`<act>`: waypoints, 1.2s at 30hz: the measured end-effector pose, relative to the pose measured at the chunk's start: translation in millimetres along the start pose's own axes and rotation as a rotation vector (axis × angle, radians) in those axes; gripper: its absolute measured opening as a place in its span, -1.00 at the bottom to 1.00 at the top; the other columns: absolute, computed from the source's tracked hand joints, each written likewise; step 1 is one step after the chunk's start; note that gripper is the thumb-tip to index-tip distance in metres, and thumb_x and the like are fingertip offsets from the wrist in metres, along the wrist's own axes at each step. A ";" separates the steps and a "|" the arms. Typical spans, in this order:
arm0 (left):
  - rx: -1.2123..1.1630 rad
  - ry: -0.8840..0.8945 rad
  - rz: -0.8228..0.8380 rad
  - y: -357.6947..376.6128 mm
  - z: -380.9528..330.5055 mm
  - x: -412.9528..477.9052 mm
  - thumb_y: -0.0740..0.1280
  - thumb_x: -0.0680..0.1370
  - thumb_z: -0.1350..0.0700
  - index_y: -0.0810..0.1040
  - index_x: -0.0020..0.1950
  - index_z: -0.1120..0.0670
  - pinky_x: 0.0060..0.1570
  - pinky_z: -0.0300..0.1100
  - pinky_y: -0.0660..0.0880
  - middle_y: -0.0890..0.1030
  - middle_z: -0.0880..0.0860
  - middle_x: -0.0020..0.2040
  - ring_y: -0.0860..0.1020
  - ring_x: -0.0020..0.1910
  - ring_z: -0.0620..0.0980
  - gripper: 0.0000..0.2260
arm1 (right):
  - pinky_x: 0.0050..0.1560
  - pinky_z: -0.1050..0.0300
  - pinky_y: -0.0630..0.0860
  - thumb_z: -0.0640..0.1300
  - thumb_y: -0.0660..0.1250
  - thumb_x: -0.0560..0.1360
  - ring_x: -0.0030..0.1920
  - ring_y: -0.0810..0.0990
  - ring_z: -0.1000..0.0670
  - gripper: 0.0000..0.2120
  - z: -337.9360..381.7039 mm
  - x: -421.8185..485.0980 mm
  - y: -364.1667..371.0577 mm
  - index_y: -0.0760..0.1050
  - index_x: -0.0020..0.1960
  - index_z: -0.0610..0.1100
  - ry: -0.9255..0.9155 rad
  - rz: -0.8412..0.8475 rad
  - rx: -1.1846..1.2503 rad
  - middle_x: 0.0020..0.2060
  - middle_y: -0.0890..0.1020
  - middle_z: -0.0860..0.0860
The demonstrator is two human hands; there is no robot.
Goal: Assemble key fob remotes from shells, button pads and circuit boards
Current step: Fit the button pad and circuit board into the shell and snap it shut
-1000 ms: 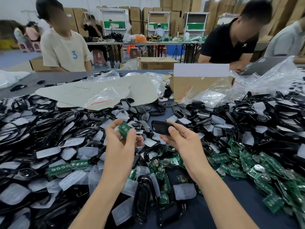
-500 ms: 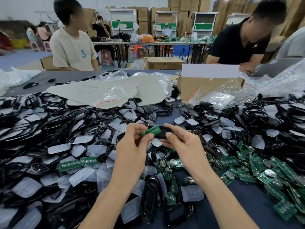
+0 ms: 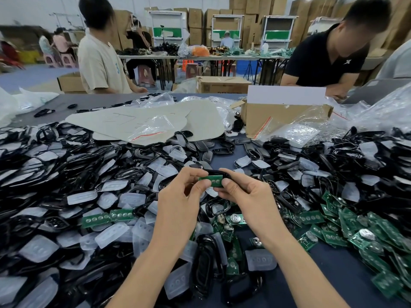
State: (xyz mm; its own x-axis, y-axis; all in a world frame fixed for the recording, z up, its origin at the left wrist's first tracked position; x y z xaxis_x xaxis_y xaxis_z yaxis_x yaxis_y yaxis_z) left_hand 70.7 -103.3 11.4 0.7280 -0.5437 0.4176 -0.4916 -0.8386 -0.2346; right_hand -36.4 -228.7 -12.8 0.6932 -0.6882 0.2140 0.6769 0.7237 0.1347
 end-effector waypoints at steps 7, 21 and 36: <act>0.014 -0.002 -0.030 -1.3 -1.4 -1.2 0.42 0.56 0.12 0.58 -0.02 -0.17 -0.17 -0.46 0.44 0.64 -0.21 -0.15 0.59 -0.12 -0.26 -0.84 | 0.01 0.27 0.62 -0.28 0.35 0.60 0.01 0.74 0.01 -0.72 2.5 -1.6 3.4 0.65 0.14 0.06 -0.039 0.015 -0.041 -0.01 0.75 0.06; -0.076 -0.089 -0.078 -0.6 10.8 -1.4 0.43 0.55 0.07 0.52 -0.03 -0.15 -0.18 -0.39 0.48 0.61 -0.12 -0.15 0.59 -0.14 -0.23 -0.86 | 0.09 0.24 0.61 -0.22 0.39 0.59 0.04 0.72 0.06 -0.75 5.1 -1.5 6.5 0.65 0.15 0.10 -0.068 0.033 -0.129 0.01 0.74 0.12; -0.077 -0.049 -0.092 1.5 4.8 -6.0 0.42 0.56 0.05 0.45 0.06 -0.18 -0.16 -0.48 0.45 0.60 -0.14 -0.03 0.58 -0.05 -0.29 -0.80 | 0.03 0.30 0.60 -0.26 0.38 0.59 0.02 0.72 0.08 -0.77 4.4 -2.7 6.6 0.65 0.14 0.02 -0.057 0.031 -0.099 -0.02 0.75 0.12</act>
State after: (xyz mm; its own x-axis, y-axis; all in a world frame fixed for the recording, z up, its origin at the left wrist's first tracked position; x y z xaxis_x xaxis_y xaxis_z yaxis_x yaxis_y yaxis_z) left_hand 68.0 -101.5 4.3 0.7937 -0.4668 0.3901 -0.4550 -0.8812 -0.1285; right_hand -34.9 -221.9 -8.2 0.7009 -0.6596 0.2714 0.6784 0.7340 0.0319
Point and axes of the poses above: each hand's wrist, its own x-axis towards the middle knuckle, its own y-axis out of the palm, z = x × y, the point moved 9 cm from there along x, towards the middle knuckle
